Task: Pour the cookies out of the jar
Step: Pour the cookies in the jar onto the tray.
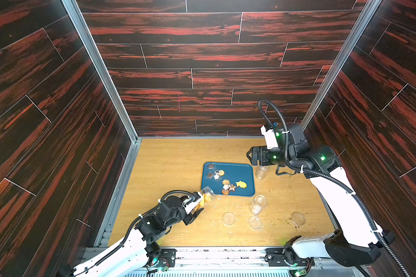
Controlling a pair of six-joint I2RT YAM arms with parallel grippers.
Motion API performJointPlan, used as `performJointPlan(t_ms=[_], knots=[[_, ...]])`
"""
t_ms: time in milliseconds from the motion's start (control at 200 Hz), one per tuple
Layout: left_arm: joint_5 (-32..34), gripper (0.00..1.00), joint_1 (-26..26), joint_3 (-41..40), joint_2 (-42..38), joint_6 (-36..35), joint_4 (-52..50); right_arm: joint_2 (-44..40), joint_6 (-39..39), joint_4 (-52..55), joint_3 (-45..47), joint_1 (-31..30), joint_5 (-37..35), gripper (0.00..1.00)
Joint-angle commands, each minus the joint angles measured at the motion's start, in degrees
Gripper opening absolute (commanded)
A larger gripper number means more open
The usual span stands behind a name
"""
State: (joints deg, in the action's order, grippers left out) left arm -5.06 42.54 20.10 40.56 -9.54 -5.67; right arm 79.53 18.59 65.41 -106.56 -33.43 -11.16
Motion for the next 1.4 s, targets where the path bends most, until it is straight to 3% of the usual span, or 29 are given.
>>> performJointPlan(t_ms=[0, 301, 571, 817, 1398], knots=[[2.3, 0.40, -0.2, -0.3, 1.6, 2.8, 8.2, -0.4, 0.1, 1.2, 3.9, 0.4, 1.8, 0.93], [2.5, 0.40, -0.3, 4.4, 13.5, 2.2, 8.1, -5.0, 4.6, -10.2, 19.8, 0.4, 7.6, 0.93], [2.3, 0.40, -0.6, 6.3, 26.4, 2.3, 13.8, -5.6, 3.7, -9.5, 19.9, 0.5, 7.7, 0.93], [-3.2, 0.40, -3.9, 11.6, 35.8, 4.3, 13.5, -7.5, 4.2, -8.8, 21.5, 0.5, 8.0, 0.92], [-13.2, 0.41, -8.5, 29.3, 47.1, 3.6, -11.4, -11.8, 5.6, -11.4, 28.5, 0.4, 7.7, 0.93]])
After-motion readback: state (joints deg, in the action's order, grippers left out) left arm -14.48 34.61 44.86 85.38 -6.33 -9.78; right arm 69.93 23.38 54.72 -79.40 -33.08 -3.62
